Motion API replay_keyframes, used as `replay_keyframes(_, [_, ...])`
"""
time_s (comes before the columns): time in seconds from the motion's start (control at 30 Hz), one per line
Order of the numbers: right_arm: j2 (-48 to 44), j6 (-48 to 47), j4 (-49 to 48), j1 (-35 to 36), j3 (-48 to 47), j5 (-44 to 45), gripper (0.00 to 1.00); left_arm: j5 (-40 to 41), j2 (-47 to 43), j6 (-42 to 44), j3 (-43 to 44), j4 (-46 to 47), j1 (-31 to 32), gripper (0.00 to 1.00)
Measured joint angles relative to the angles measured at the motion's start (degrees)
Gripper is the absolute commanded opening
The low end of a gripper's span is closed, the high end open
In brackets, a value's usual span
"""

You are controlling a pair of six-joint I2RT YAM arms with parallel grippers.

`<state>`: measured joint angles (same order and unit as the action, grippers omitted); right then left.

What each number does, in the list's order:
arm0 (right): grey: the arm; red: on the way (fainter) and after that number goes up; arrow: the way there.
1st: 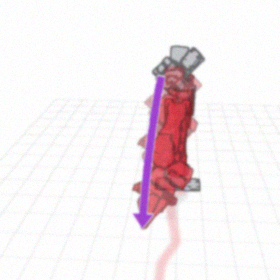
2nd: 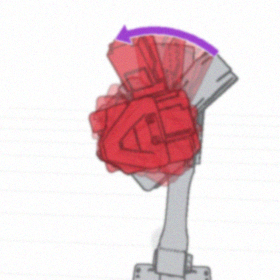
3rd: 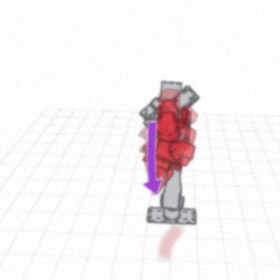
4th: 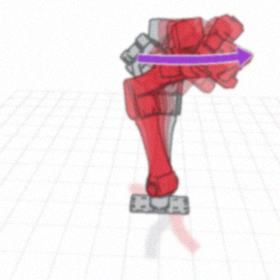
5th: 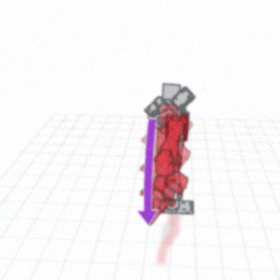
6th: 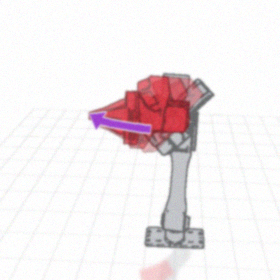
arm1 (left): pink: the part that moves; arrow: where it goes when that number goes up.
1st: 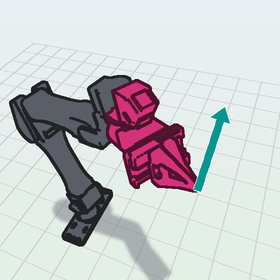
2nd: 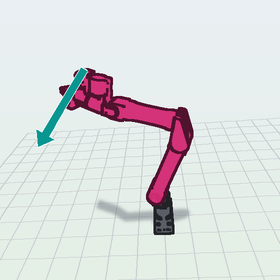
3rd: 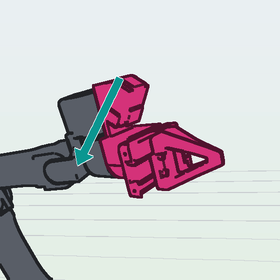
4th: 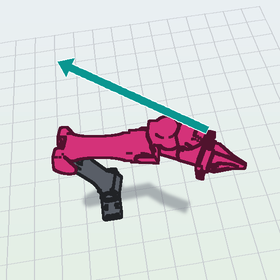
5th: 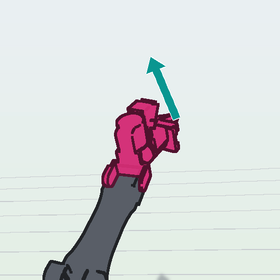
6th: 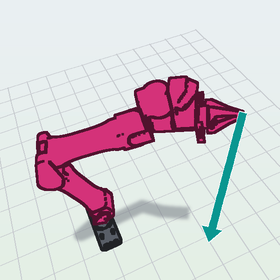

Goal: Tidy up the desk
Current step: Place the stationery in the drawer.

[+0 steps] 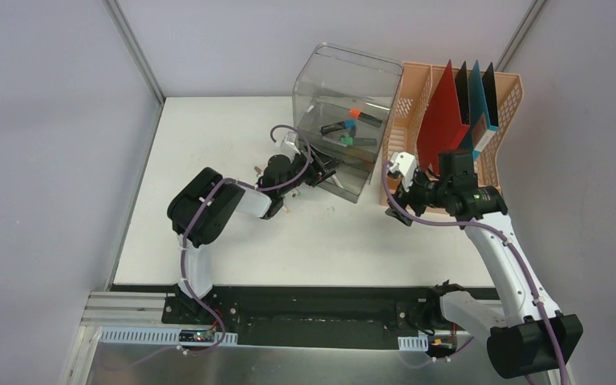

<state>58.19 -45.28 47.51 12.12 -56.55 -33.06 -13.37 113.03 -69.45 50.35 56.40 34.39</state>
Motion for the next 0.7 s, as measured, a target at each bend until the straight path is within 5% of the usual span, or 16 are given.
replay_keyframes(0.2, [-0.02, -0.31, 0.02, -0.04, 0.0, 0.0, 0.76, 0.13, -7.19, 3.41, -3.56, -2.14, 0.0, 0.78])
replay_keyframes(0.47, [-0.22, -0.5, 0.15, -0.04, 0.0, -0.42, 0.76, 6.51, -37.24, 19.74, -13.16, -18.91, 0.0, 0.98])
replay_keyframes(0.7, [-0.9, -0.96, 0.2, -0.2, 0.02, -0.46, 0.76, 14.67, -59.93, 30.29, -22.6, -33.75, 0.0, 0.99])
